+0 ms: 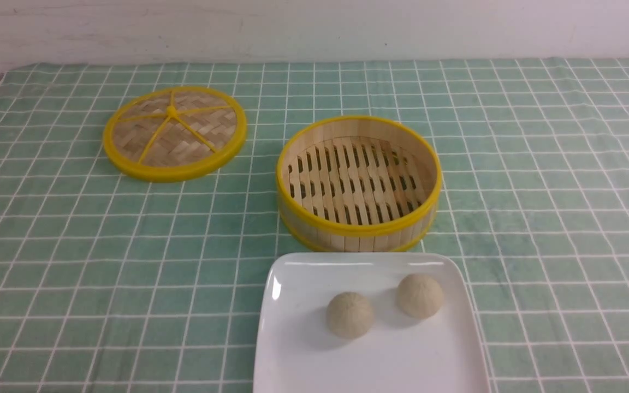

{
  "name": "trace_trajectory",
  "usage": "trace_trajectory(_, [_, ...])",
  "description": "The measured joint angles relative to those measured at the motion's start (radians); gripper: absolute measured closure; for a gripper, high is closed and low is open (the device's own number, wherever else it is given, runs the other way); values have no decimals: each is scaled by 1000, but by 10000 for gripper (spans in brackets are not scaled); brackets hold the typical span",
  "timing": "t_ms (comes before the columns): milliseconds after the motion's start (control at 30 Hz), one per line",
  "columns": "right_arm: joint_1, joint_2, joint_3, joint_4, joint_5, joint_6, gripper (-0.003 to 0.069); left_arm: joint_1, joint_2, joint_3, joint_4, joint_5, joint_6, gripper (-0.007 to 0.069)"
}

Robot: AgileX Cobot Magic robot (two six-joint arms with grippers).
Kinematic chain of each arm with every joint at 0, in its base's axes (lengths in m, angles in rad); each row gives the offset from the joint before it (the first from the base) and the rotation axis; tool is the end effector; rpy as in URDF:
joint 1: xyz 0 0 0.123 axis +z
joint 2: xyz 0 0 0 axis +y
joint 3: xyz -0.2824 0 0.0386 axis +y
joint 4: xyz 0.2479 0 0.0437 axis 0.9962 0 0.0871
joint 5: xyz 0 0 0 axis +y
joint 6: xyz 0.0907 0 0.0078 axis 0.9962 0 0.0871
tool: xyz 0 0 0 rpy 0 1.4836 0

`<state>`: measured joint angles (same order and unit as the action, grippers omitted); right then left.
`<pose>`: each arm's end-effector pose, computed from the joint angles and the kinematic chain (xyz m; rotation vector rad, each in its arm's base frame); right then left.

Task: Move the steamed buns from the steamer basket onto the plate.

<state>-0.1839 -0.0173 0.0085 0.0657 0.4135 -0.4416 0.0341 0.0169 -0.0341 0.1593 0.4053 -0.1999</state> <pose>0.0505 -0.0069 0.1741 -0.2058 1.8923 -0.3606 0.0520 0.0075 0.1877 -0.1247 1.8626 0.0451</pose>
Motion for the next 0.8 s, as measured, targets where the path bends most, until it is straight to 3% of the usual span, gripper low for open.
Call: trace_trajectory(800, [0, 0, 0, 0, 0, 0, 74, 0, -29, 51, 8, -2, 0, 347])
